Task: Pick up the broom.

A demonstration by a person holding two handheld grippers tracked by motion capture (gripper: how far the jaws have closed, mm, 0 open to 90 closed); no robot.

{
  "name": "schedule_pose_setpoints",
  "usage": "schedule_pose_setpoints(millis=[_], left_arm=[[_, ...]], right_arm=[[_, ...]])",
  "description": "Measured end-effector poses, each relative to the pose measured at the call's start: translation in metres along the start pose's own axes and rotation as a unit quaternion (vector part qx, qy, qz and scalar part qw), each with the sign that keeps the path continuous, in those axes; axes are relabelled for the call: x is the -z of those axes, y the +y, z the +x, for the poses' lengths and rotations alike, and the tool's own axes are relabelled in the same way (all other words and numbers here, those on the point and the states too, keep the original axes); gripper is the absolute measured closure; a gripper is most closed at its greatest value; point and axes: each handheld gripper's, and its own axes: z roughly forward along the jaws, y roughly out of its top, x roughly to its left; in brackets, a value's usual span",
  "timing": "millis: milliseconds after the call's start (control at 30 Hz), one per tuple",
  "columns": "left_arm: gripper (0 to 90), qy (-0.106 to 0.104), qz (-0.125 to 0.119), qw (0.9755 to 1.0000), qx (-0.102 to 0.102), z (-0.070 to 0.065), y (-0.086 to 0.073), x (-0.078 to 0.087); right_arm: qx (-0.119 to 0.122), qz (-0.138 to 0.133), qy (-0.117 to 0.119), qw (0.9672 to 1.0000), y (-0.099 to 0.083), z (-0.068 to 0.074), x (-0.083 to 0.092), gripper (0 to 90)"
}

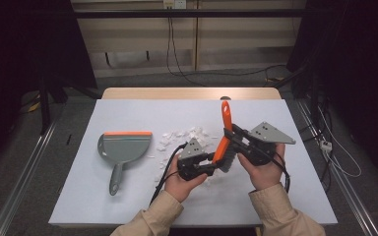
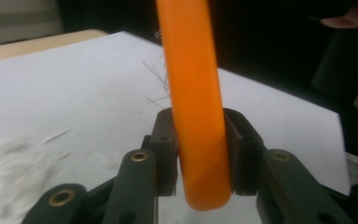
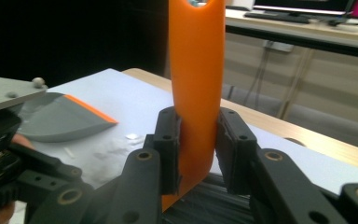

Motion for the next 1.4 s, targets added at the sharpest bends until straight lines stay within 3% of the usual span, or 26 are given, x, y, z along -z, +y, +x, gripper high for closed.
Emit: schedule_pose_setpoints(millis=[33,133,167,233,300,400,433,533,733,1033,1067,1233,1267,1333,1367,1400], left_arm=[[70.4,0.011,-0.007,0.9999,0.006,0.003,0.0,0.005],[70.7,0.017,-0.015,0.9997,0.011,0.004,0.0,0.009],[70.7,0.024,-0.02,0.9994,0.014,0.005,0.0,0.012],[70.8,0.028,-0.024,0.9992,0.018,0.005,0.001,0.013],[70.8,0.046,-0.028,0.9983,0.022,0.009,0.001,0.018],[70.8,0.056,-0.03,0.9976,0.028,0.011,0.002,0.021],[70.8,0.068,-0.034,0.9967,0.029,0.013,0.002,0.023],[70.7,0.075,-0.035,0.9961,0.031,0.014,0.002,0.024],[70.7,0.099,-0.039,0.994,0.025,0.015,0.002,0.024],[70.7,0.116,-0.043,0.9922,0.02,0.013,0.002,0.022],[70.7,0.122,-0.048,0.9912,0.022,0.012,0.002,0.022],[70.3,0.138,-0.052,0.989,0.002,0.006,0.003,0.022],[69.9,0.138,-0.052,0.989,0.002,0.006,0.003,0.022],[69.1,0.14,-0.064,0.988,-0.004,0.003,0.004,0.024],[68.7,0.147,-0.063,0.9869,-0.019,0.001,0.005,0.025],[68.4,0.147,-0.063,0.9869,-0.019,0.001,0.005,0.025]], right_arm=[[-0.001,-0.005,0.004,1.0,0.002,0.002,-0.003,71.5],[-0.016,-0.008,0.008,0.9998,0.004,0.003,-0.006,70.3],[-0.023,-0.015,0.021,0.9994,0.005,0.005,-0.009,64.2],[-0.023,-0.022,0.016,0.9994,0.007,0.008,-0.012,56.0],[-0.032,-0.029,0.015,0.9989,0.007,0.011,-0.014,48.2],[-0.062,-0.04,0.004,0.9973,0.007,0.014,-0.014,39.9],[-0.07,-0.046,0.004,0.9965,0.006,0.014,-0.015,38.3],[-0.094,-0.037,0.003,0.9949,0.003,0.014,-0.019,32.9],[-0.11,-0.019,-0.001,0.9937,-0.006,0.022,-0.029,28.0],[-0.134,-0.008,-0.015,0.9909,-0.011,0.029,-0.043,27.3],[-0.138,0.001,-0.026,0.99,-0.012,0.031,-0.046,29.3],[-0.161,0.011,-0.031,0.9863,-0.015,0.036,-0.056,33.6],[-0.169,0.013,-0.032,0.985,-0.015,0.036,-0.058,34.8],[-0.203,0.013,-0.023,0.9789,-0.016,0.033,-0.061,35.7],[-0.217,0.015,-0.018,0.9759,-0.016,0.032,-0.062,37.7],[-0.217,0.015,-0.018,0.9759,-0.016,0.032,-0.062,37.7]])
